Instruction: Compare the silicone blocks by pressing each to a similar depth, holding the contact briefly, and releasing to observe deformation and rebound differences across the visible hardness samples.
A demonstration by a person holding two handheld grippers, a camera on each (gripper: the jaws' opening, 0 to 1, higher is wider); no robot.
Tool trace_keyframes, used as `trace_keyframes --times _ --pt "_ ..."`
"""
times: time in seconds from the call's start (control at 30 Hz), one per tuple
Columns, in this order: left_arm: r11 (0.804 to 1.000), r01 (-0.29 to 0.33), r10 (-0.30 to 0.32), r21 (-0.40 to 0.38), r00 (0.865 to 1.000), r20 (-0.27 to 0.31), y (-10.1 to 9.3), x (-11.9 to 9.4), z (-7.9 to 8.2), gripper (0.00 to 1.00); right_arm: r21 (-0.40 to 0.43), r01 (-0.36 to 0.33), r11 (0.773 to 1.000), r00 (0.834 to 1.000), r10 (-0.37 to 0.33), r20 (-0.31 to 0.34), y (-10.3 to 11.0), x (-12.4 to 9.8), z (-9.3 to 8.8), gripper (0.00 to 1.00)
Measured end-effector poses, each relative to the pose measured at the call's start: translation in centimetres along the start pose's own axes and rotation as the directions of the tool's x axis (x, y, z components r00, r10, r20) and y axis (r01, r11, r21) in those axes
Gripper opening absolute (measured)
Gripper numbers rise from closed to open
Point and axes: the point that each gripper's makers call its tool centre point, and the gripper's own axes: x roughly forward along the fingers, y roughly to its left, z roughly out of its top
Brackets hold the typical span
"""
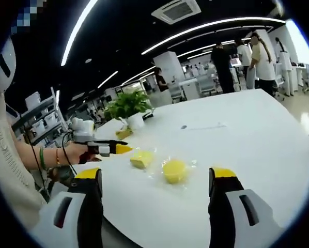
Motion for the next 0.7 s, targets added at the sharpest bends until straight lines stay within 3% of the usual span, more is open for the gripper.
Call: trace_keyframes --times 0.03,0.27,0.43,0.57,0.63,0.7 --pt "1.0 -0.005 0.006 -0.01 0.999 0.045 -0.2 -1.1 1.0 0.49 -0.004 0.004 1.0 1.0 -0.004 0.01 0.3 -0.3 0.1 0.78" --pt "0.999 0.006 0.001 -0.053 0.99 0.139 -1.9 -7.2 3.3 0.53 -0.016 0.068 0.998 0.994 -0.066 0.081 1.5 -2.7 0.3 0.79" --pt "0.999 0.009 -0.001 -0.039 0.98 0.198 -2.7 -11.2 4.1 0.57 -0.024 0.095 0.995 0.989 -0.091 0.116 2.4 -3.9 0.3 0.78" --pt "0.999 0.005 0.003 -0.037 0.976 0.219 -2.7 -13.5 4.2 0.62 -0.02 0.104 0.994 0.988 -0.101 0.114 3.0 -4.4 0.3 0.84" --pt "1.0 -0.018 0.02 -0.013 0.971 0.238 -2.4 -15.1 4.3 0.64 -0.007 0.115 0.993 0.987 -0.114 0.11 3.3 -4.6 0.2 0.88" --pt "0.999 -0.033 0.032 0.001 0.97 0.243 -2.1 -16.2 4.3 0.65 -0.018 0.115 0.993 0.987 -0.112 0.113 3.7 -4.7 0.2 0.85"
